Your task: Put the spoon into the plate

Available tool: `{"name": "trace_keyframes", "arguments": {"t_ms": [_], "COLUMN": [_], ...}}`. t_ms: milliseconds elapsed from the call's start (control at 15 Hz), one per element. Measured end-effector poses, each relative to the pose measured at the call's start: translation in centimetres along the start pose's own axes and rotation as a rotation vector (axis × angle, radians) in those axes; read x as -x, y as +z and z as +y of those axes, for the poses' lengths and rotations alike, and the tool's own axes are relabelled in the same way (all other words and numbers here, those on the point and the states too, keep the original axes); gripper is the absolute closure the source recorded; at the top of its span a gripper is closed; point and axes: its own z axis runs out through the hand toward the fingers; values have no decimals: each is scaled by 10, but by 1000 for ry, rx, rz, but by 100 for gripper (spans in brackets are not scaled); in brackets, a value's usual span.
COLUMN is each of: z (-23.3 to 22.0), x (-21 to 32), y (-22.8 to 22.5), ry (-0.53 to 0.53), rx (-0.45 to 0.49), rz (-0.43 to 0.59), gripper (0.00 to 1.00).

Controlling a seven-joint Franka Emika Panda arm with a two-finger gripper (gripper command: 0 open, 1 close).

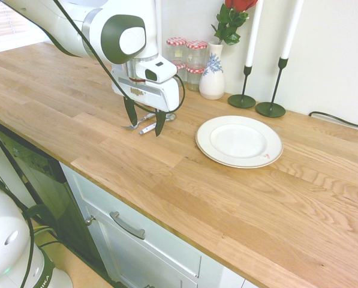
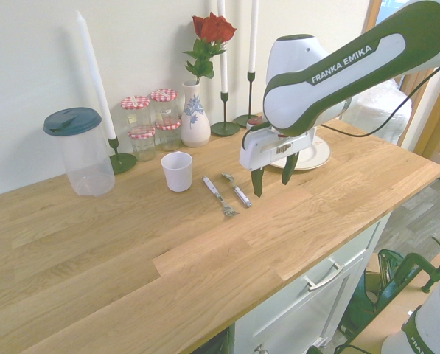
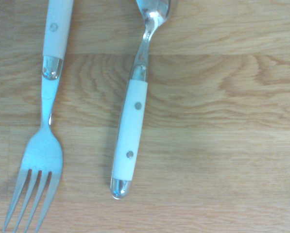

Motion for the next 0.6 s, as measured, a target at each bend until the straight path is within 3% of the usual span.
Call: {"name": "trace_keyframes", "arguments": {"t_ms": [600], "z": [-29], "x": [20], "y": [4], "ry": [89], "rx": [-8], "rz": [-25], "gripper": [0]}}
